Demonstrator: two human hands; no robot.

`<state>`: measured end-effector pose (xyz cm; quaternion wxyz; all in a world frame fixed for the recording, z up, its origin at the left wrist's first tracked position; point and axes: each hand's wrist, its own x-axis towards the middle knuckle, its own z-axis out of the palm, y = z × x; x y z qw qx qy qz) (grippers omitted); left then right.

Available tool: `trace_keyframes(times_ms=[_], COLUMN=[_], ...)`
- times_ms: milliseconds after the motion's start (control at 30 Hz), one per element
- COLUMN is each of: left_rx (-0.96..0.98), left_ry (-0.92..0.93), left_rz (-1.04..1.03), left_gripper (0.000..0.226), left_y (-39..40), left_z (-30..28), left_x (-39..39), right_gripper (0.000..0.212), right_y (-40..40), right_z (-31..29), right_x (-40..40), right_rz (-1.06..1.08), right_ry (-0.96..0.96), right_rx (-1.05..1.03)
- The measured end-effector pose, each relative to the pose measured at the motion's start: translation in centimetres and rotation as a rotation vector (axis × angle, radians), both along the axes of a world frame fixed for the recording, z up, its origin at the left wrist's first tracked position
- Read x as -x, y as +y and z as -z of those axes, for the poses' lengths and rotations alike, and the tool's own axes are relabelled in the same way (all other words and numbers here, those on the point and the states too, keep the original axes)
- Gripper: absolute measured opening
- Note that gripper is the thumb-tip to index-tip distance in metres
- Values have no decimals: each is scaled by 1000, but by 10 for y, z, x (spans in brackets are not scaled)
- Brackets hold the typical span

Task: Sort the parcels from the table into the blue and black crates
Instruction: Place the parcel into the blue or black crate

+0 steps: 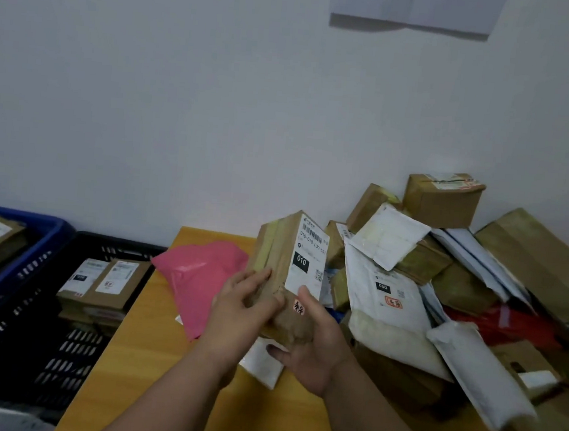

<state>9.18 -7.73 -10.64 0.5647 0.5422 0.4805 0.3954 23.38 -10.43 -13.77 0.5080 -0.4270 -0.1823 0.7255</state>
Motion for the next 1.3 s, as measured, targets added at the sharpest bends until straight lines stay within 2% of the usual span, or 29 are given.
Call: trace_keyframes(times_ms=[100,200,367,500,567,667,733,933,1133,1300], left_rx=[54,118,151,157,165,179,198,253,320,424], left_ry=[-86,-143,-153,-181,-194,-175,-159,-147,-79,-53], left_rz=[-42,-72,-123,-110,-109,-77,-56,-118,-194,-258], left_gripper=[51,55,38,34,39,68,74,39,35,27], left_y=[-3,-8,-12,-15,-15,-14,-12,1,24,34], left_z=[5,10,15,13,11,9,8,14,40,64], left_x=[6,11,19,34,44,66,87,177,278,328], right_gripper=[62,48,42,41,42,39,34,42,41,36], right_y=[1,2,0,0,1,5,7,25,44,57], right_z=[4,6,6,3,1,-3,-7,6,20,28], right_x=[-2,1,13,27,37,58,78,173,276,326], right_rz=[65,102,93,87,83,88,78,7,-102,-232], right_ry=[25,-21,-91,-126,-156,-178,-189,-282,-394,-480], right_rx=[37,61,97,97,97,91,91,140,198,247])
